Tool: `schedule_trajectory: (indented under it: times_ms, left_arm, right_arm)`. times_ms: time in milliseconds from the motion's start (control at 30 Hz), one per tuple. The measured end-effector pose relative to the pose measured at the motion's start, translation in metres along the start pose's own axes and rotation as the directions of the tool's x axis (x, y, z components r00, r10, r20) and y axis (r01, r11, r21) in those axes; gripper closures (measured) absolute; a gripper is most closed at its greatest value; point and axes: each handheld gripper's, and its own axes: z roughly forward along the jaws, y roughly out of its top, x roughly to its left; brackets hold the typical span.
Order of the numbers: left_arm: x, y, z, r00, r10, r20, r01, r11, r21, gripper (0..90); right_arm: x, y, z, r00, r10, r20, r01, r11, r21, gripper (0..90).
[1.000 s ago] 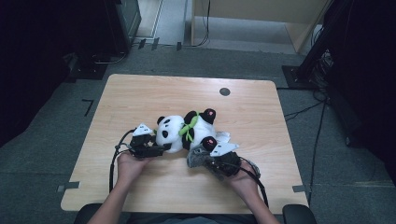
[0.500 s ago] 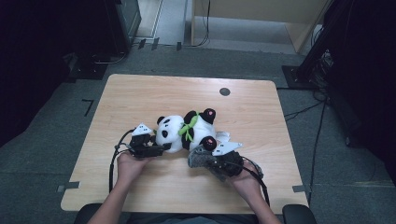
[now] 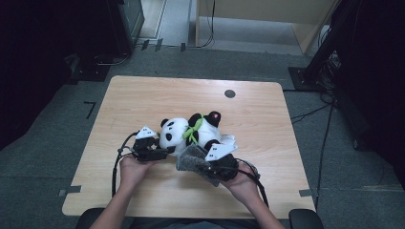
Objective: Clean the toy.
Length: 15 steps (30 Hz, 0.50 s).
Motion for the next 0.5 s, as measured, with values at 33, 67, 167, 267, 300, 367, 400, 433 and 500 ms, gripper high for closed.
schedule_trajectory:
  times_ms: [33,67,167,267,300,367,400,433,500]
  left_arm:
    - [0.0,0.0,0.0,1.0,-0.001,0.0,0.001,1.0,-0.001,36.6]
    - [0.0,0.0,0.0,1.0,0.0,0.0,0.0,1.0,-0.002,36.6]
    - [0.0,0.0,0.0,1.0,0.001,0.0,-0.001,1.0,0.0,36.7]
    - [-0.001,0.0,0.0,1.0,0.008,-0.006,-0.008,1.0,0.0,36.7]
    - [-0.001,0.0,0.0,0.9999,0.009,-0.006,-0.009,1.0,0.0,36.8]
    - [-0.001,0.0,0.0,1.0,0.005,-0.004,-0.005,1.0,-0.001,36.8]
    - [-0.001,0.0,0.0,1.0,0.004,-0.004,-0.004,1.0,-0.002,36.8]
    - [-0.001,0.0,0.0,1.0,0.005,-0.003,-0.005,1.0,-0.003,36.8]
    - [-0.001,0.0,0.0,1.0,0.006,-0.003,-0.006,1.0,-0.002,36.8]
  right_arm:
    - [-0.002,0.003,-0.002,1.0,0.002,0.002,-0.002,1.0,-0.007,77.4]
    - [-0.004,0.007,-0.004,0.9999,0.01,0.011,-0.01,1.0,-0.01,77.4]
    - [-0.014,0.015,-0.011,0.9991,0.035,0.022,-0.034,0.999,-0.029,77.2]
    - [-0.025,0.023,-0.018,0.9975,0.056,0.044,-0.054,0.997,-0.05,77.1]
    - [-0.029,0.025,-0.02,0.9967,0.061,0.055,-0.058,0.997,-0.054,77.1]
    - [-0.038,0.028,-0.024,0.9945,0.08,0.068,-0.076,0.995,-0.061,77.0]
    - [-0.042,0.029,-0.026,0.993,0.09,0.075,-0.086,0.994,-0.063,77.0]
    - [-0.046,0.029,-0.027,0.9917,0.103,0.077,-0.099,0.993,-0.063,77.0]
    - [-0.054,0.028,-0.029,0.9892,0.124,0.079,-0.119,0.991,-0.065,76.8]
